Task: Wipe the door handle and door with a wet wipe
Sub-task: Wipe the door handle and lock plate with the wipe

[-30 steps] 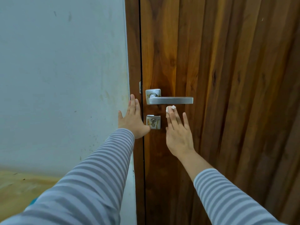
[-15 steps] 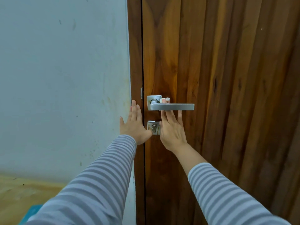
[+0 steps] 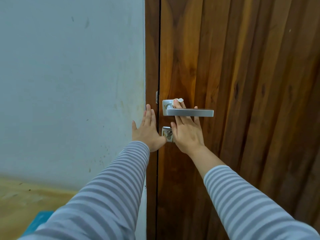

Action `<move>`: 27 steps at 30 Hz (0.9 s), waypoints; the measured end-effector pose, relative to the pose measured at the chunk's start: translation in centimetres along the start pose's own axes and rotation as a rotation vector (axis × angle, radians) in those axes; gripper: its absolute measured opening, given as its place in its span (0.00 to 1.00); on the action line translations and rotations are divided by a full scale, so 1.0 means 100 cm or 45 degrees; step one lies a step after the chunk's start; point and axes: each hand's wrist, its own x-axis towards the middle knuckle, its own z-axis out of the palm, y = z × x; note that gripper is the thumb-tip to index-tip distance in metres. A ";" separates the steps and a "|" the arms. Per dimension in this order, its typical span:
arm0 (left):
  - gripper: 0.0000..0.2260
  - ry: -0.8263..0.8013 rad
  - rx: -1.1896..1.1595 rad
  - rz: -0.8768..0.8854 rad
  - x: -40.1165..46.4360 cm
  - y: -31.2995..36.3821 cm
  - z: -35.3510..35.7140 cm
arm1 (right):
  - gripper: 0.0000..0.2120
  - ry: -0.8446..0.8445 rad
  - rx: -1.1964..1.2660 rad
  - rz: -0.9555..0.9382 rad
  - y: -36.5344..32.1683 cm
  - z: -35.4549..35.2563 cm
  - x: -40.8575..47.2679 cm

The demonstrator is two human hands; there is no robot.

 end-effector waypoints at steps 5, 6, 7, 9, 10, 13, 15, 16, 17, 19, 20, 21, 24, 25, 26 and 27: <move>0.43 -0.013 0.003 0.012 -0.001 -0.001 -0.003 | 0.26 -0.026 -0.054 0.001 -0.003 0.000 -0.020; 0.43 -0.016 0.001 0.014 -0.001 -0.002 -0.004 | 0.26 -0.034 -0.069 -0.004 -0.003 0.000 -0.022; 0.43 -0.019 -0.002 0.015 -0.001 -0.002 -0.004 | 0.26 -0.035 -0.074 -0.010 -0.003 0.000 -0.024; 0.43 -0.023 -0.006 0.015 0.000 -0.002 -0.004 | 0.26 -0.039 -0.068 -0.028 -0.005 -0.001 -0.026; 0.43 -0.025 -0.005 0.013 0.000 -0.001 -0.004 | 0.26 -0.042 -0.067 -0.036 -0.007 -0.002 -0.027; 0.43 -0.039 0.004 0.009 0.001 -0.003 -0.004 | 0.26 -0.044 -0.064 -0.044 -0.012 -0.004 -0.031; 0.43 -0.053 0.006 0.017 0.000 -0.004 -0.006 | 0.26 -0.053 -0.062 -0.077 -0.015 -0.005 -0.030; 0.43 -0.059 0.002 0.020 0.000 -0.004 -0.007 | 0.26 -0.062 -0.079 -0.105 -0.017 -0.007 -0.029; 0.43 -0.065 -0.003 0.023 -0.001 -0.003 -0.009 | 0.25 -0.066 -0.101 -0.129 -0.019 -0.008 -0.027; 0.42 -0.070 -0.016 0.030 -0.003 -0.004 -0.012 | 0.23 -0.054 -0.133 -0.153 -0.027 -0.011 -0.023; 0.40 -0.067 -0.023 0.039 -0.005 -0.005 -0.014 | 0.23 -0.056 -0.139 -0.153 -0.031 -0.012 -0.022; 0.39 -0.056 -0.027 0.053 -0.007 -0.007 -0.016 | 0.23 -0.071 -0.142 -0.155 -0.034 -0.014 -0.021; 0.35 0.024 0.014 0.093 -0.012 -0.014 -0.021 | 0.25 -0.133 -0.123 -0.199 -0.041 -0.017 -0.020; 0.35 0.053 0.029 0.085 -0.013 -0.016 -0.022 | 0.26 -0.132 -0.095 -0.214 -0.043 -0.019 -0.020; 0.35 0.075 0.043 0.064 -0.014 -0.017 -0.023 | 0.28 -0.113 -0.067 -0.230 -0.045 -0.023 -0.021; 0.36 0.085 0.055 0.039 -0.014 -0.018 -0.024 | 0.28 -0.077 -0.049 -0.251 -0.047 -0.028 -0.020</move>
